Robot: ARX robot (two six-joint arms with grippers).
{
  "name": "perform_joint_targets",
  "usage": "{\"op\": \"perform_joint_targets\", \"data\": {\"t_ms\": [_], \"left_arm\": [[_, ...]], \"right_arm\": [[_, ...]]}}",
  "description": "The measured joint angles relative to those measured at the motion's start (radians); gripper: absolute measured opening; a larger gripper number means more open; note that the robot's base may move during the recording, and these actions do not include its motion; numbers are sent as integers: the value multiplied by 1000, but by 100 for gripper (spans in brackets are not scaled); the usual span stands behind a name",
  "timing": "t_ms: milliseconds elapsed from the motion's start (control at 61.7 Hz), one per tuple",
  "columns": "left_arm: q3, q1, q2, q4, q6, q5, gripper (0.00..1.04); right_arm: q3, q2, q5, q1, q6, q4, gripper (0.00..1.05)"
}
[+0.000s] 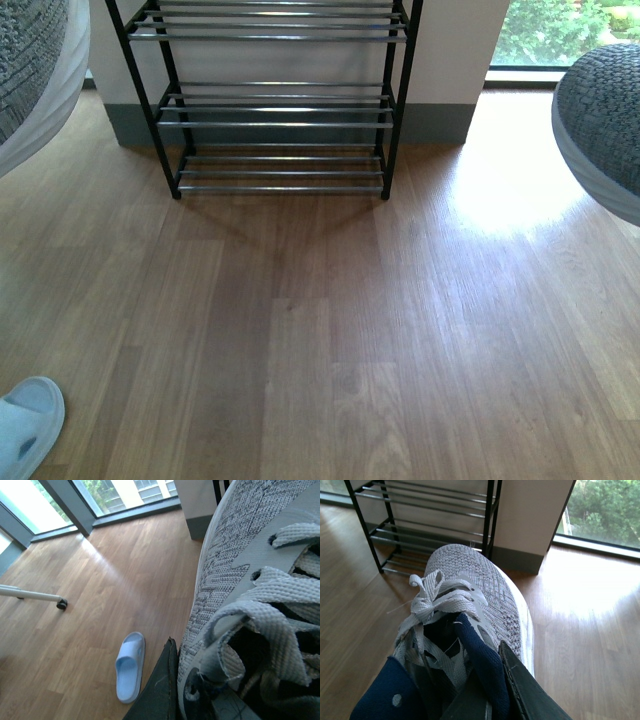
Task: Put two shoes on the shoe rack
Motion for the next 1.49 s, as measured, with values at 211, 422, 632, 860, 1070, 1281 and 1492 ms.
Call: {"op": "perform_joint_targets", "data": {"t_ms": [211, 422, 632, 860, 1070, 1281, 1492], "left_arm": [[0, 0, 0, 0, 1, -5, 2], [0, 3, -1, 0, 1, -10, 2], [0, 2, -1, 0, 2, -2, 2], [-1, 3, -1, 0, 2, -11, 2], [0, 3, -1, 0, 2, -11, 2], [0, 0, -1, 0, 2, 1, 2], [-1, 7, 1, 0, 2, -25, 2]], "right_arm": [[0, 0, -5, 0, 0, 0, 1], [0, 0, -13, 3, 0, 0, 1], [0, 0, 0, 0, 0, 0, 1], [0, 0, -16, 2, 0, 0, 1], [0, 0, -6, 2, 0, 0, 1], [0, -1, 0, -1, 0, 0, 1], [0, 4, -19, 2, 0, 0, 1]]}}
